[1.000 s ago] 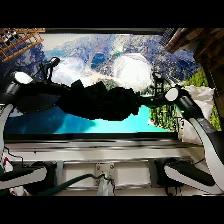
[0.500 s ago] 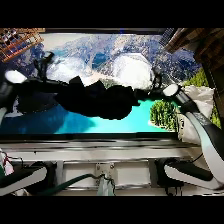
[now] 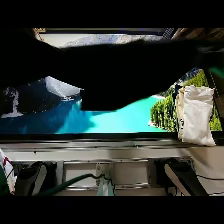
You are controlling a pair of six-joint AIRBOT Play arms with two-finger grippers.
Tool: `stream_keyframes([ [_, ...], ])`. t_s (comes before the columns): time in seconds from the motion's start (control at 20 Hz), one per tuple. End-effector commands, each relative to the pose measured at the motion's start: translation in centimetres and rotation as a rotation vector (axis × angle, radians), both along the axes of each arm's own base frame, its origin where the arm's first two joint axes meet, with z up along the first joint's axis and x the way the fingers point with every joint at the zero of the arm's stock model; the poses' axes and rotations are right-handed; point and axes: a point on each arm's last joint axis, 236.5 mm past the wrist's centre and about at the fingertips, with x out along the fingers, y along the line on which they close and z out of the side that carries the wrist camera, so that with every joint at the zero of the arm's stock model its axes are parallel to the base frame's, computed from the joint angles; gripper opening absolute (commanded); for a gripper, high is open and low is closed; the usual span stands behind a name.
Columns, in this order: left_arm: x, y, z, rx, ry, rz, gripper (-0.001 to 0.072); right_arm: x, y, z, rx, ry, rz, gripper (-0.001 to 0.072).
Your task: Fold the clothes and pants, and hang the long-sleeved shirts on hangers.
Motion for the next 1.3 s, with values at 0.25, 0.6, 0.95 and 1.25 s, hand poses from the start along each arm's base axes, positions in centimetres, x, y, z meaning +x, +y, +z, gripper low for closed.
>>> stream_keyframes([
  [0.25, -11.8, -4.1, 3.6, 0.040, -0.161, -0.068, 0.0005, -5.4, -1.4, 13.7, -0.049, -0.333, -0.056, 0.0031],
  [0.6, -1.3, 0.1, -11.1, 0.072, 0.278, 0.002, 0.0006, 13.7, 1.1, -1.6, 0.013, 0.089, 0.039, 0.0032],
  [0.95, 12.5, 5.2, -30.6, -0.084, 0.665, 0.180, 0.0155, 24.4, 6.6, -23.2, -0.021, 0.446, 0.097, 0.0407],
  [1.25, 13.7, 8.8, -38.8, -0.208, 0.919, 0.253, 0.0653, 18.1, 7.1, -26.0, -0.049, 0.725, 0.166, 0.0345],
])
